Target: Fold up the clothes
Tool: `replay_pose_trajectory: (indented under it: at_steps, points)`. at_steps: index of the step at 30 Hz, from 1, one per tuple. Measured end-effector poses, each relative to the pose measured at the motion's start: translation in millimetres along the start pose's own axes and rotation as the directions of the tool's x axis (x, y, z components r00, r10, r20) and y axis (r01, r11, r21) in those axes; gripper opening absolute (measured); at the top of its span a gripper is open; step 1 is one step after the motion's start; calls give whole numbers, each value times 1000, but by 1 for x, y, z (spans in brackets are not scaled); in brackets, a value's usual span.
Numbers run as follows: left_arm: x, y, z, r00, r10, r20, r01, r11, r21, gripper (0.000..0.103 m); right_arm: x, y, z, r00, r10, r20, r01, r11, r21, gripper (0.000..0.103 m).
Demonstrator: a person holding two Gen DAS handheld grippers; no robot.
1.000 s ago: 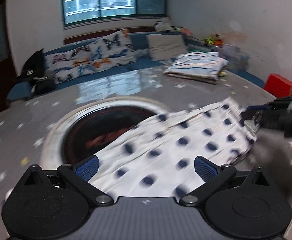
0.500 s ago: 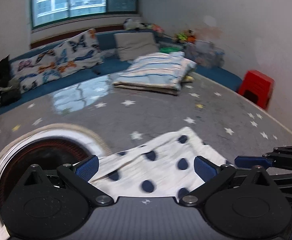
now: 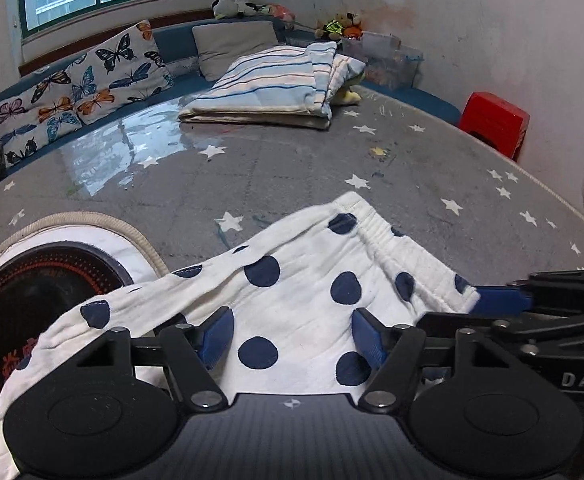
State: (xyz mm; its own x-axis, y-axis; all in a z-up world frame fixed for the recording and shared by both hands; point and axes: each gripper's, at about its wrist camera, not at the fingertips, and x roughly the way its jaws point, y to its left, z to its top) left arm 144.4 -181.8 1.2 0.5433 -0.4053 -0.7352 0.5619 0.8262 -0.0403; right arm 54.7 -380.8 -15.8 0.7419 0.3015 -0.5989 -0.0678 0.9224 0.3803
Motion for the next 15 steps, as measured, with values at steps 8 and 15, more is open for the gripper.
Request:
replay_pose_trajectory:
  at_steps: [8,15]
  points:
    - [-24,34,10,995,-93,32,97,981,-166,73,-7,32,-3,995,-38,93,55,981,-184,15]
    - [-39,48,23,976,-210,61,218,932,-290,83,-6,74,-11,988,-39,151,98,906,-411,15]
